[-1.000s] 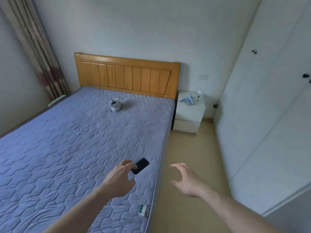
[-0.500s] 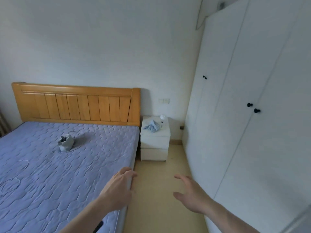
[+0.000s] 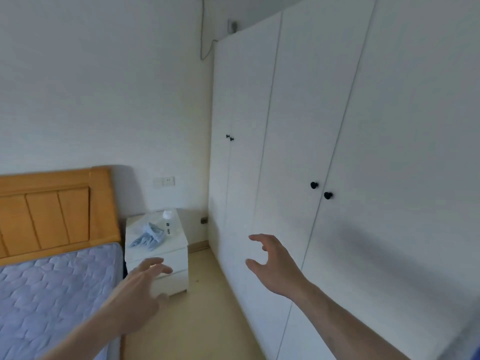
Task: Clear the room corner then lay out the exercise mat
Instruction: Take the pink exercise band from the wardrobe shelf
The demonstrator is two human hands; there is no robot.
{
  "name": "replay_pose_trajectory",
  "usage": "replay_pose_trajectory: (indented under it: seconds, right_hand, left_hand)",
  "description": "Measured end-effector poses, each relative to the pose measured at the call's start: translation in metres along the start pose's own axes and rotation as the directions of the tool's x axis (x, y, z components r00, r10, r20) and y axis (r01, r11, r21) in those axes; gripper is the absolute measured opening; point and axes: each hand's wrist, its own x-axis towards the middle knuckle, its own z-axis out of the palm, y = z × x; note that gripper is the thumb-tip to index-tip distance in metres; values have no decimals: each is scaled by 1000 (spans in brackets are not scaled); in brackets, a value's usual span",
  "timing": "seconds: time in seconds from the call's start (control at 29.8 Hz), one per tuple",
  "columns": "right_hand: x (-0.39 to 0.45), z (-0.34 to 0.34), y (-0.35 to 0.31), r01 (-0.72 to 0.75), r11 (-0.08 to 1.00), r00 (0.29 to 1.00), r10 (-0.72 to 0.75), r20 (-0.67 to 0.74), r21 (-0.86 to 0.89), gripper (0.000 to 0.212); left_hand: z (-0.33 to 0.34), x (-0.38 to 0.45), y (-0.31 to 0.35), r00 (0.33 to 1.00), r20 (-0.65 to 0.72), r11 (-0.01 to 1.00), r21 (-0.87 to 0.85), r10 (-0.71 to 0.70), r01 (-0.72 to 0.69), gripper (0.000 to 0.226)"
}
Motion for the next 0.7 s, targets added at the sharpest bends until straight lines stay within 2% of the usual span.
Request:
replay_pose_trajectory:
  seconds: [0.13,0.2,0.34,0.57,0.7]
  right_hand:
    - [22,-41,16,-77,995,987,67,-146,-63,52]
    - [45,-65,32,-133,989,963,112,-245,-71,52]
    - [87,-102,64,-206,976,893,160,-421,-65,54]
    - [152,-129,120,-357,933,764,264,-589,-45,61]
    - [172,-128,132,-382,917,753,236,-615,-116,48]
  left_hand:
    - [5,66,29,993,65,995,-14,101,-101,46]
    - [7,118,46,975,89,979,-38,204,-201,48]
    - [19,201,81,939,110,944,-93,327,-318,48]
    - [44,312,127,858,161,871,-150,488,-467,44]
    - [60,360,143,808,185,827,-189,560,-530,43]
